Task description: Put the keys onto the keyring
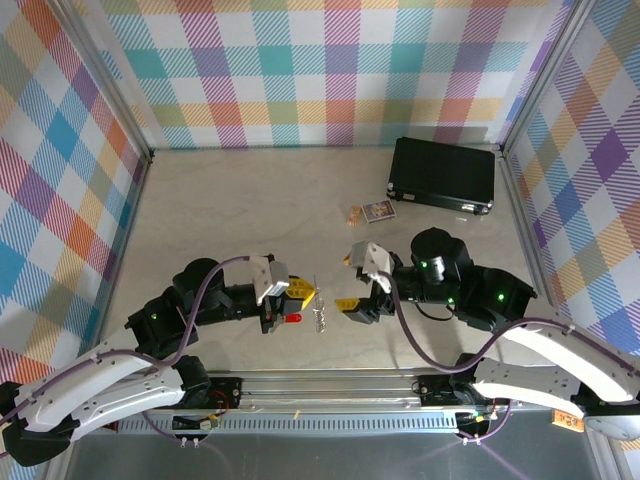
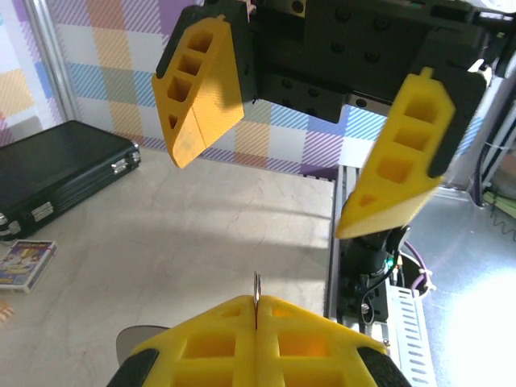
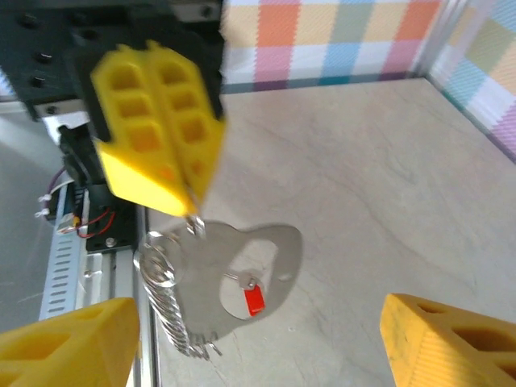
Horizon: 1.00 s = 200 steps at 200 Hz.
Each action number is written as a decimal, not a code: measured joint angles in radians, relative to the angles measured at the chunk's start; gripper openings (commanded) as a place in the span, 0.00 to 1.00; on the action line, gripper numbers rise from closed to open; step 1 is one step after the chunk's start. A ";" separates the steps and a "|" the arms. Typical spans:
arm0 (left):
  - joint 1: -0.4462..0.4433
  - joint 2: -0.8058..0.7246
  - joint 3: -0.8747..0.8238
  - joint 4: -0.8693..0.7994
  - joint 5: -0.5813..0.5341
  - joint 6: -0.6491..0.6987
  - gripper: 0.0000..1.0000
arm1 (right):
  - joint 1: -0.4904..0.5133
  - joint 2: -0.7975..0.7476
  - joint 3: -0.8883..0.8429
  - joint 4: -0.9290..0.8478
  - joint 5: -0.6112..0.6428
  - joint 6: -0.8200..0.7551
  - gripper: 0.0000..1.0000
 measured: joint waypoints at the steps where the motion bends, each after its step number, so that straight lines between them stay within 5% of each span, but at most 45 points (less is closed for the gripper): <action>1: 0.000 -0.002 -0.001 0.000 -0.003 -0.001 0.00 | -0.005 -0.001 -0.002 0.002 0.000 0.003 0.81; 91: 0.000 -0.137 -0.068 -0.029 -0.175 -0.053 0.00 | -0.214 0.154 -0.196 0.151 -0.085 0.318 0.80; 200: 0.000 -0.235 -0.116 -0.052 -0.299 -0.086 0.00 | -0.164 0.596 -0.223 0.382 -0.198 0.568 0.79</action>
